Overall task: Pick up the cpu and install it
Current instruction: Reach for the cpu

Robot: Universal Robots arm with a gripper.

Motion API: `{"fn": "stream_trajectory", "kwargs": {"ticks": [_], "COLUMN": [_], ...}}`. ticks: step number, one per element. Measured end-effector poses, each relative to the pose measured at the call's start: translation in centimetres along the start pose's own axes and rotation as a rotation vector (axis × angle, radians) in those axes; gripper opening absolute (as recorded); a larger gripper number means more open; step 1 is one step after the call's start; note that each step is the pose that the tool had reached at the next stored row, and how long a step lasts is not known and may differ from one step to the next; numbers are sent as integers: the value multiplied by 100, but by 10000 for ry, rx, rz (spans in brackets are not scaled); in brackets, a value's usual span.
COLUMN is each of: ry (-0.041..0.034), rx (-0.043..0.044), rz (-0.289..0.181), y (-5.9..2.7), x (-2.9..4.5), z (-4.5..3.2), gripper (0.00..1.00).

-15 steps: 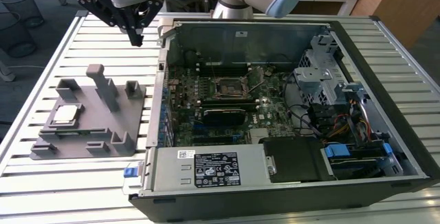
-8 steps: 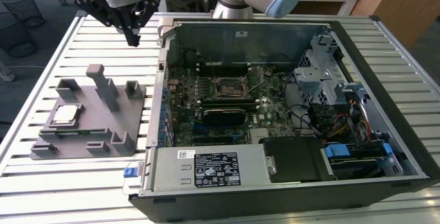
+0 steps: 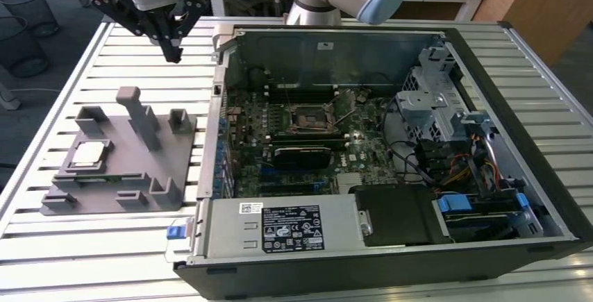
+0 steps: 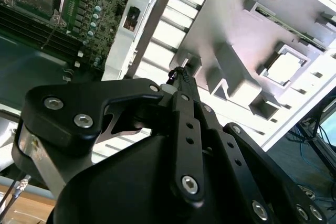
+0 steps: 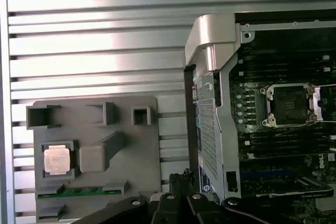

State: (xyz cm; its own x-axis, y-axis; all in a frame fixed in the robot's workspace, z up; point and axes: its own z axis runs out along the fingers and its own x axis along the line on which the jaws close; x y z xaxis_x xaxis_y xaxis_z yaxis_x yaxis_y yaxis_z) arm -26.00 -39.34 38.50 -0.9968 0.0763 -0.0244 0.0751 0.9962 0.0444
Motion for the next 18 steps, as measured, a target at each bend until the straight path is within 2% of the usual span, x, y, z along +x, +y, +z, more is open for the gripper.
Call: {"fn": "stream_trajectory", "kwargs": {"ticks": [1, 9, 10, 18], "ry": [0, 1, -1, 1], "rx": [1, 1, 0, 1], "rz": [-1, -1, 0, 0], "y": [-2, 2, -2, -13], "x": [181, 545, 633, 982], "z": [-3, -5, -4, -4], "gripper": [11, 11, 11, 11]}}
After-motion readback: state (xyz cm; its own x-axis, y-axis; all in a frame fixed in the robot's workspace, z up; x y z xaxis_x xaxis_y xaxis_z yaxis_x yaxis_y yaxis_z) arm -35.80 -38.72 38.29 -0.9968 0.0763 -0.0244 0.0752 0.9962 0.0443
